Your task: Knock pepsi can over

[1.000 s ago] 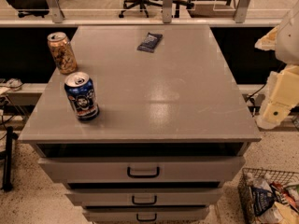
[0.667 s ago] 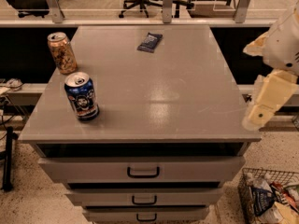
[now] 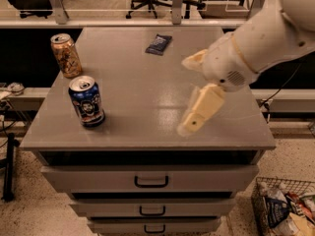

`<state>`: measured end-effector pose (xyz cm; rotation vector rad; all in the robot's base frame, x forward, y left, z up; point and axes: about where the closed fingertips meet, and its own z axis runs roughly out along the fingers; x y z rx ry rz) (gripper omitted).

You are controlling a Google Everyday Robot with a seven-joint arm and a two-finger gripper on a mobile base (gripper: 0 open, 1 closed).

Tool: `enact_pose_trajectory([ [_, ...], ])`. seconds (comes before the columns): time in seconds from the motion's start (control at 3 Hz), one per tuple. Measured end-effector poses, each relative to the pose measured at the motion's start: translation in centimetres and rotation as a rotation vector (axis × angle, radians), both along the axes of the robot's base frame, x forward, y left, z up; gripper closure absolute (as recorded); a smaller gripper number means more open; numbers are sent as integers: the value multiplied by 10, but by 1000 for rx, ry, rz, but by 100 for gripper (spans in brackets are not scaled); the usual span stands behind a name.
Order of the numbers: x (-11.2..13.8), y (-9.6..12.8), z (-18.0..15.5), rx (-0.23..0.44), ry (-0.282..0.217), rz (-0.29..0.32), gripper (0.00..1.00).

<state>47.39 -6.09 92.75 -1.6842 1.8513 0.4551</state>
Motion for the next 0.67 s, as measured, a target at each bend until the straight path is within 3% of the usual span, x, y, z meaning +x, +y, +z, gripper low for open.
enact_pose_trajectory([
  [0.33, -5, 88, 20, 206, -23, 136, 0],
  [0.67, -5, 88, 20, 206, -23, 136, 0],
])
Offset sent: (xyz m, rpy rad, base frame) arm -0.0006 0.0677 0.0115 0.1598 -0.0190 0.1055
